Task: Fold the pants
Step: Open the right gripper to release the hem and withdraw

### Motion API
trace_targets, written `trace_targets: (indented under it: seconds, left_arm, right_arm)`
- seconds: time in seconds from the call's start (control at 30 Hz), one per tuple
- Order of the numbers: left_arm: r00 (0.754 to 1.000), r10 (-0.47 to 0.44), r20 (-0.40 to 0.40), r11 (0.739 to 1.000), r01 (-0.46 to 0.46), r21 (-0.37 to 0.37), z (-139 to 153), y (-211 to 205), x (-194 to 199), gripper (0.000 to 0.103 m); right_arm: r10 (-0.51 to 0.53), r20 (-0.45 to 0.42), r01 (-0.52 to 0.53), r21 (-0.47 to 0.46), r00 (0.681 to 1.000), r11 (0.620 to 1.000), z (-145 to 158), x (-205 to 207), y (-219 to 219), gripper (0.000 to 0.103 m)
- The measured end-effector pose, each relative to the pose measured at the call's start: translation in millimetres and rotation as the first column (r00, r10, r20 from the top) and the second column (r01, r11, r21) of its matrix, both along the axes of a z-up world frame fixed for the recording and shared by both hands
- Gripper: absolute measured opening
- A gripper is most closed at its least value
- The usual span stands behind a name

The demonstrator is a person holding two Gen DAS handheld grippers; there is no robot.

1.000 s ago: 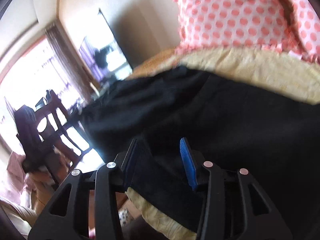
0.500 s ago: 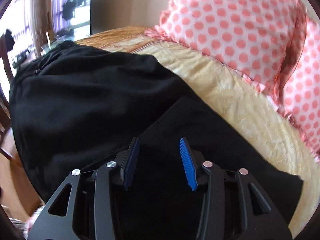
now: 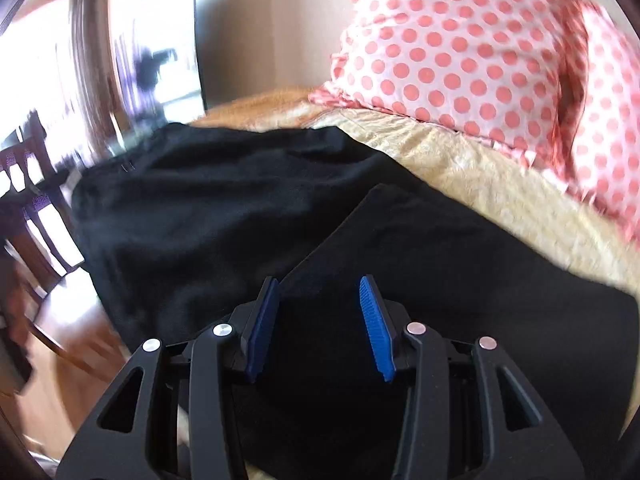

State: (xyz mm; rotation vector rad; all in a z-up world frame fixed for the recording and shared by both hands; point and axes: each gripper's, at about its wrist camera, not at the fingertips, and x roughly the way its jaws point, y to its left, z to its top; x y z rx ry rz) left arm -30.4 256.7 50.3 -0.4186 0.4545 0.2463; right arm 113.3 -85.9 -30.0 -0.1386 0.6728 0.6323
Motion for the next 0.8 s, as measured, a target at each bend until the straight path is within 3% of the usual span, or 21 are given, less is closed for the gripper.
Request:
trace_targets:
  seconds: [0.1, 0.23, 0.33, 0.43, 0.53, 0.67, 0.8]
  left_arm:
    - [0.999, 0.039, -0.002, 0.998, -0.039, -0.043, -1, 14, -7, 0.101]
    - [0.997, 0.077, -0.007, 0.992, -0.077, -0.095, -4, 33, -15, 0.101]
    - [0.996, 0.092, -0.020, 0.988, -0.093, -0.120, -8, 44, -17, 0.101]
    - [0.997, 0.070, -0.038, 0.976, -0.077, -0.202, -15, 61, -10, 0.101]
    - [0.997, 0.047, -0.053, 0.954, -0.061, -0.294, -21, 77, -3, 0.101]
    - [0.998, 0.025, -0.055, 0.909, -0.046, -0.414, -27, 101, 8, 0.101]
    - [0.997, 0.024, -0.068, 0.872, -0.054, -0.487, -34, 115, 15, 0.101]
  right_arm:
    - [0.018, 0.046, -0.019, 0.023, 0.999, 1.000, -5, -10, -2, 0.045]
    - [0.024, 0.026, -0.027, 0.128, 0.999, 0.991, -1, -10, -16, 0.045]
    - [0.064, 0.017, -0.065, 0.082, 0.998, 0.994, -8, -10, -10, 0.045]
    - [0.070, 0.028, -0.072, 0.099, 0.997, 0.992, -8, -15, -12, 0.045]
    - [0.072, -0.014, -0.069, 0.153, 0.997, 0.986, -10, -10, -18, 0.046]
    - [0.067, 0.004, -0.067, 0.135, 0.998, 0.989, -9, -13, -14, 0.046]
    - [0.067, 0.000, -0.066, 0.139, 0.998, 0.988, -9, -11, -15, 0.046]
